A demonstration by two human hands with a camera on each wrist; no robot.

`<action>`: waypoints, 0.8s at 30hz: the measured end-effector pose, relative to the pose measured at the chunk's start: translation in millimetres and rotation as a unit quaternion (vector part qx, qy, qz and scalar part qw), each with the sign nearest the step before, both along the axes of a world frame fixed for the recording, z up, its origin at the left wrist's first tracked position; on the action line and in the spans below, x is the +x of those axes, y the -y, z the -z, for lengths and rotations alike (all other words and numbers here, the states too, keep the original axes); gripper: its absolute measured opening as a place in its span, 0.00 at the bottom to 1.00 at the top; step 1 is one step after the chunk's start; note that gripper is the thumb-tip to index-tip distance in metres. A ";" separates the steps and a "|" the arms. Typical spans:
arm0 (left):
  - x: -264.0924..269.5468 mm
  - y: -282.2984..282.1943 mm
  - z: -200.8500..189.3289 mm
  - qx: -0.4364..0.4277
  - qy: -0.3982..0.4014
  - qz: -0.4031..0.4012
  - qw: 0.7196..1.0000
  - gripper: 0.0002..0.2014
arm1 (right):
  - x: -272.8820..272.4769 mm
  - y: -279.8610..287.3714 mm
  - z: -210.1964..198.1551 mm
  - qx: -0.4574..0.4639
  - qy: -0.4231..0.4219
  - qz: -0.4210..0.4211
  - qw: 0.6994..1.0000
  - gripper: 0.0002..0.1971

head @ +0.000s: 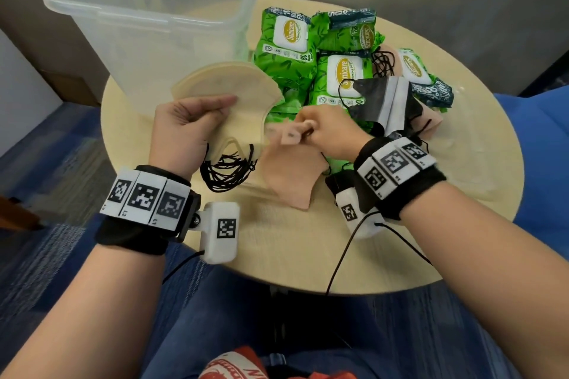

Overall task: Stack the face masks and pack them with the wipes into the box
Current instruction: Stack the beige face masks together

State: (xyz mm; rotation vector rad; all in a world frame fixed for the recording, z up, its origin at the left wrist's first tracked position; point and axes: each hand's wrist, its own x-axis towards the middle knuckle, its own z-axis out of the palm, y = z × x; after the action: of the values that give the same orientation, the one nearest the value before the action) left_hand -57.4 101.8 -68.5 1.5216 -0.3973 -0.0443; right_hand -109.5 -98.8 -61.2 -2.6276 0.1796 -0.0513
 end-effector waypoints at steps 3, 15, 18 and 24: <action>0.0 0.4 -0.1 -0.003 0.001 -0.003 1.000 0.12 | -1.4 18.6 -11.4 0.092 0.013 0.056 0.994 0.06; -6.6 15.3 1.4 0.004 -0.012 0.005 1.000 0.13 | -23.8 50.4 -28.0 0.345 0.086 0.155 0.922 0.08; -9.4 19.9 2.6 0.011 -0.016 0.011 1.000 0.13 | -24.8 51.8 -33.2 0.372 0.112 0.161 0.907 0.13; -13.3 25.7 1.5 0.016 -0.014 0.014 1.000 0.13 | -24.2 45.8 -52.9 0.422 0.161 0.173 0.876 0.08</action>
State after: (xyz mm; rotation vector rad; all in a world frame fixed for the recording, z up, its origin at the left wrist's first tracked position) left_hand -70.7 76.1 -70.0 1.5453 -0.3973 -0.0936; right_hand -133.7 -144.6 -8.4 -1.6579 0.4403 -0.4278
